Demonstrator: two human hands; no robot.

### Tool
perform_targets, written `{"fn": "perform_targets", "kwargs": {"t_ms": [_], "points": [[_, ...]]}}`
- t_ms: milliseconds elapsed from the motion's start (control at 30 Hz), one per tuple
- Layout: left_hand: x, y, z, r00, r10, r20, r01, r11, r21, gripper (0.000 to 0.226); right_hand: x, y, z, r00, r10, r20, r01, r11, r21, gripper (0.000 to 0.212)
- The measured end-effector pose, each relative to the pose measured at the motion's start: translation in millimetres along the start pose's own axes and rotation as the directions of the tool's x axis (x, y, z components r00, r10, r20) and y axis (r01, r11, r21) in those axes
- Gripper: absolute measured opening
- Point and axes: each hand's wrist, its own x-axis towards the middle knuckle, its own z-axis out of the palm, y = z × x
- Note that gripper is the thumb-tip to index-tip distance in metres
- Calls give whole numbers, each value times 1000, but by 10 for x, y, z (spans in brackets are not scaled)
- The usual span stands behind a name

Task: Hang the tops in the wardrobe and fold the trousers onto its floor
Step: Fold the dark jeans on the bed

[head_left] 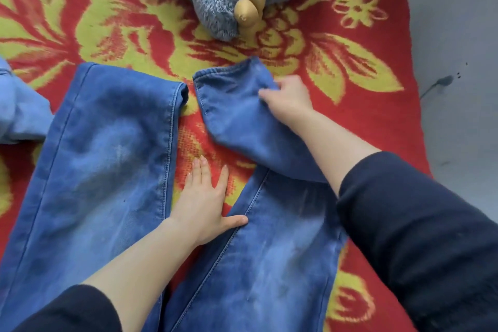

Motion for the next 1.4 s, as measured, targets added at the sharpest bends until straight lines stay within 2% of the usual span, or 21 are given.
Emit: {"fn": "perform_targets", "kwargs": {"t_ms": [133,167,267,333,433,567,633,700,767,833,867,900,967,1033,1100,1167,1200,1267,1333,1367,1400], "points": [[7,7,-5,1000,6,22,-5,1000,-22,118,411,-80,-596,926,-118,-359,124,992,-8,15],[8,8,-6,1000,5,29,-4,1000,-28,118,526,14,-732,918,-85,-387,65,996,-63,14],[19,13,-25,999,9,44,-8,1000,-23,117,591,295,-872,900,126,-417,-305,865,-398,65],[23,16,-44,998,21,54,-20,1000,-15,117,398,386,-639,937,16,-350,-211,822,-528,67],[28,8,-58,998,21,60,-20,1000,-20,117,-88,535,-147,985,-118,-127,29,835,-550,55],[-3,20,-135,995,36,91,-30,998,-60,115,-537,659,161,989,-126,-81,45,762,-646,59],[-4,-51,-274,987,82,138,-59,986,-158,105,-627,534,250,973,-216,-85,108,746,-657,59],[-44,-330,-475,993,111,42,-81,895,-439,75,-656,246,400,940,-332,-78,231,787,-572,42],[-115,-781,-643,960,-47,-275,-140,774,-618,39,-645,-190,613,982,-189,-18,176,939,-294,23],[-169,-1318,-746,760,-369,-535,-60,780,-623,36,-655,-623,849,979,91,180,-115,985,127,40],[-185,-1568,-780,665,-498,-556,47,771,-635,44,-679,-790,965,951,169,259,-240,931,274,39],[-184,-1771,-812,644,-585,-493,161,734,-660,56,-697,-926,1078,938,193,286,-293,885,363,35],[-165,-2020,-864,737,-624,-259,239,600,-763,78,-747,-1148,1231,954,177,243,-275,839,470,21],[-150,-2109,-962,832,-539,-129,130,417,-900,70,-812,-1284,1238,948,84,307,-263,750,607,27],[-201,-2135,-1134,866,-493,-84,5,175,-985,42,-974,-1318,1181,855,-111,507,-274,733,623,42],[-314,-2191,-1255,877,-478,49,7,-91,-996,49,-1229,-1202,1128,645,-203,736,-261,847,462,52],[-386,-2234,-1282,898,-417,139,74,-168,-983,58,-1348,-1119,1105,533,-173,828,-203,924,323,49],[-538,-2303,-1297,919,-236,315,298,-106,-949,70,-1523,-955,1035,321,8,947,-30,1000,2,38],[-686,-2281,-1240,893,-115,434,448,162,-879,60,-1596,-796,946,132,162,978,-44,987,-157,35],[-741,-2254,-1204,895,-114,431,445,283,-850,48,-1603,-747,926,101,152,983,-129,982,-138,34],[-767,-2225,-1159,913,-139,383,407,362,-839,35,-1604,-737,937,143,116,983,-252,965,-77,32]]}}
